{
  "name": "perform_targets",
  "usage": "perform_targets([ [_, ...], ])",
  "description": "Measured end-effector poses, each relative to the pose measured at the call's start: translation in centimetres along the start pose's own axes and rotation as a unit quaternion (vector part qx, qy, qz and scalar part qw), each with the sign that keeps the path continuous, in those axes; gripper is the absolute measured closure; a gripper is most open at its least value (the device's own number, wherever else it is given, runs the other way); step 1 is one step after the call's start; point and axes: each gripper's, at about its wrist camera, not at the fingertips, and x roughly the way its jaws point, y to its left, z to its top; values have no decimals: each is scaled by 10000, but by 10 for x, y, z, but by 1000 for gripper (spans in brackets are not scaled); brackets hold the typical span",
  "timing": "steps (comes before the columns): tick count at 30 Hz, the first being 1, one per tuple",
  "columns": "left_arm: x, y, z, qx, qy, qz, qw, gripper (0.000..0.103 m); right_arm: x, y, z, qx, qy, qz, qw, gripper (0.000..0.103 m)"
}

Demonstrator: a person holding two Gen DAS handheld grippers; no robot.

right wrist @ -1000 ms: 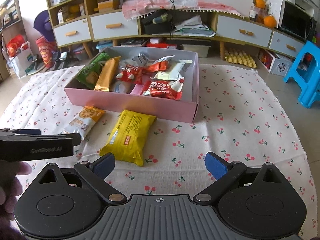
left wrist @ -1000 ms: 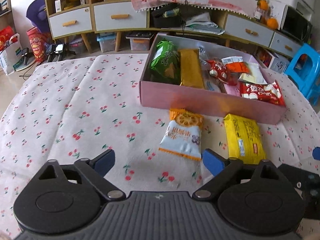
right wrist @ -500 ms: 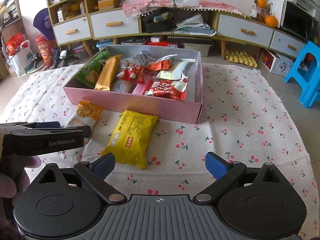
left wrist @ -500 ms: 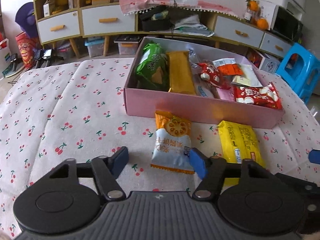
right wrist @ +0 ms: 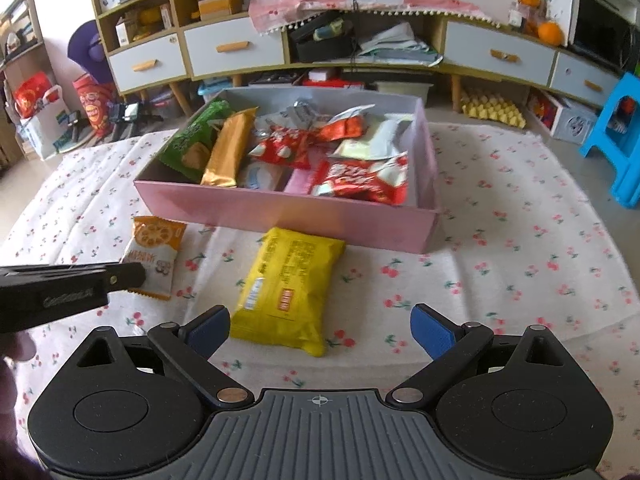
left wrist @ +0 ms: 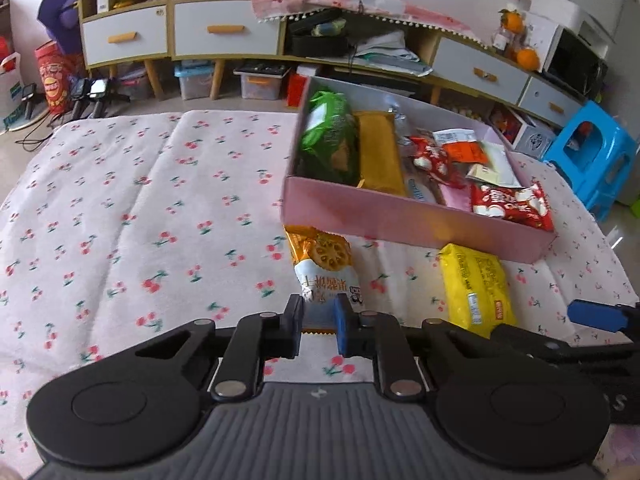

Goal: Organize snacks
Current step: 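Grasp the orange cracker bag with left tool while right grasps yellow biscuit pack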

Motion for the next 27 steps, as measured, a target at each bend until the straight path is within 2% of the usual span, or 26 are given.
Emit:
perform_targets([
  [8, 1, 17, 0, -134, 66, 71, 9999, 87, 30, 12, 6, 117, 104, -229, 9996, 5],
  [13, 3, 22, 0, -230, 27, 97, 9997, 67, 42, 11, 10, 199, 165, -331, 9991, 7],
  [15, 4, 21, 1, -241, 25, 37, 9997, 50, 45, 11, 10, 181, 200, -356, 9990, 7],
  [17, 7, 19, 1, -220, 15, 54, 9997, 46, 46, 12, 10, 144, 191, -379, 9990, 8],
  [23, 15, 8, 1, -68, 11, 403, 9992, 48, 44, 18, 12, 12, 144, -324, 9994, 27],
  [25, 15, 5, 1, -44, -2, 470, 9989, 53, 43, 19, 12, -46, 135, -242, 9996, 34],
  [27, 14, 4, 0, 9, -14, 480, 9988, 63, 41, 20, 12, -104, 140, -178, 9997, 43],
])
